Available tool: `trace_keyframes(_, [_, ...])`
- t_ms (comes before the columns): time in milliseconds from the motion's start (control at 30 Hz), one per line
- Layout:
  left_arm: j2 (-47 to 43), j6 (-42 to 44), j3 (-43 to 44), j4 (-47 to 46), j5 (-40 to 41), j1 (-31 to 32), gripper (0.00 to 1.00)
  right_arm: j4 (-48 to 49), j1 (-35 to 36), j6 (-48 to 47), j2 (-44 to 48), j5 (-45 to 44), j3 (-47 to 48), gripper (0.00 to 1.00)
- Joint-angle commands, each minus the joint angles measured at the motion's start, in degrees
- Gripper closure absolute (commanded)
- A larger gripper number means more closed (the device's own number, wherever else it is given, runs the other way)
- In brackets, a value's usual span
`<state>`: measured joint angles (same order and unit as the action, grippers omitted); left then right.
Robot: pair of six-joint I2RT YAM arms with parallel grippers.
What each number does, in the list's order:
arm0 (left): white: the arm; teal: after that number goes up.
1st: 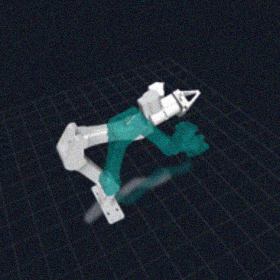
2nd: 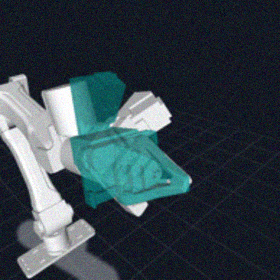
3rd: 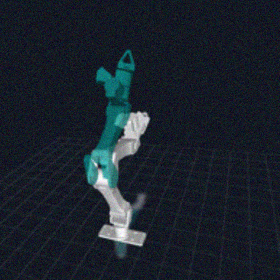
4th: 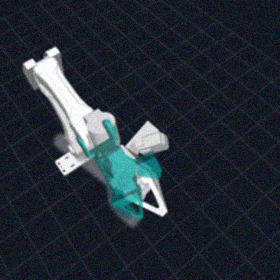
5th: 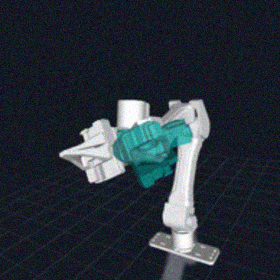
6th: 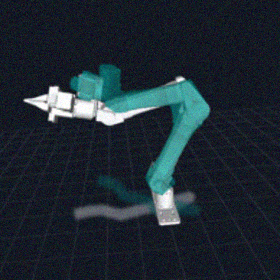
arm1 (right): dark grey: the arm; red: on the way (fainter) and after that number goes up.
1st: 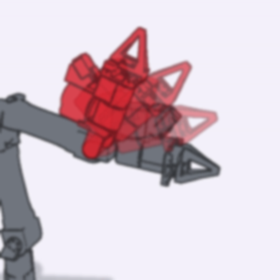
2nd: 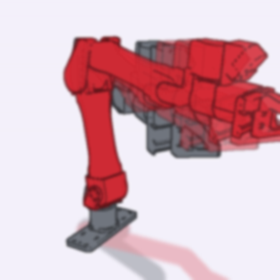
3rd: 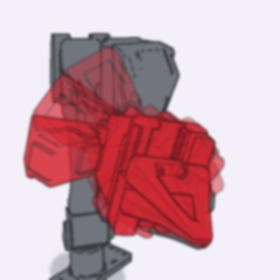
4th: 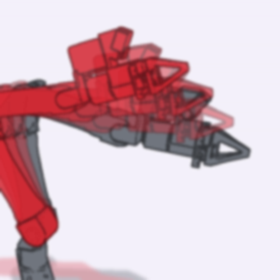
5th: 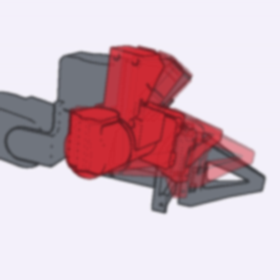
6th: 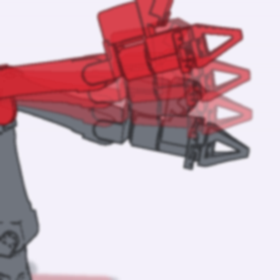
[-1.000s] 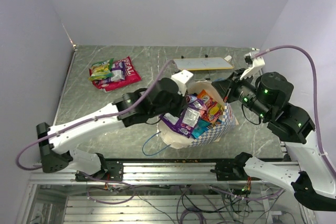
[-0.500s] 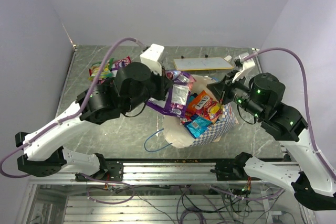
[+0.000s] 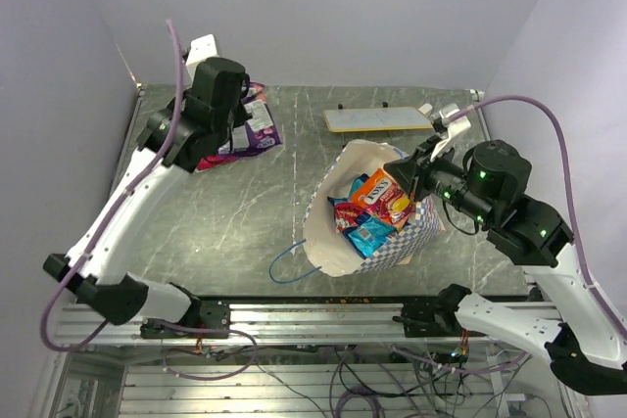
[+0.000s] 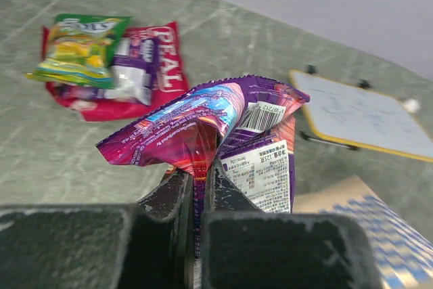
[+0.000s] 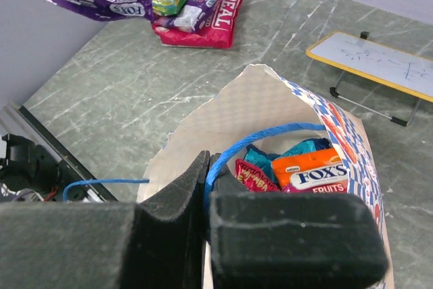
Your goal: Take the snacks out of the paper bag
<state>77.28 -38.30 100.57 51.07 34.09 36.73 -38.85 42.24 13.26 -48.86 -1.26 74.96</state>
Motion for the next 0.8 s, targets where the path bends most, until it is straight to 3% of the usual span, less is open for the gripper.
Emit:
trace_keyframes(0, [5.0,6.0,-1.4,-2.1,-3.1,-9.4,0.93,0.2,0.3,-0.5,-0.1,-2.4,0.4,1.00])
trace_keyframes(133, [13.8,7.1,-0.1,-4.0,-11.0,-23.0,0.93,-1.0,0.2,1.0,0.1,-4.8,1.4,1.00])
trace_keyframes(200, [18.2,9.4,2.6,-5.5,-10.8,-25.5,0.93,-3.5,0.3,2.0,-1.0,-5.5,3.1,1.00])
trace_keyframes(533, [35.1,26.0,17.1,-6.5,-6.3,-27.2,0.93,-3.2,0.2,9.2,-2.0,-9.1,1.5,1.00])
trace_keyframes(667, [39.7,30.3,21.2,-5.1,-2.6,-27.2,0.93,-2.0,0.3,11.6,-1.1,-14.6,-0.1,1.00])
trace_keyframes(767, [41.4,34.4,21.6,-5.2,-5.1,-27.2,0.93,-2.8,0.2,10.8,-0.2,-19.4,1.2,1.00])
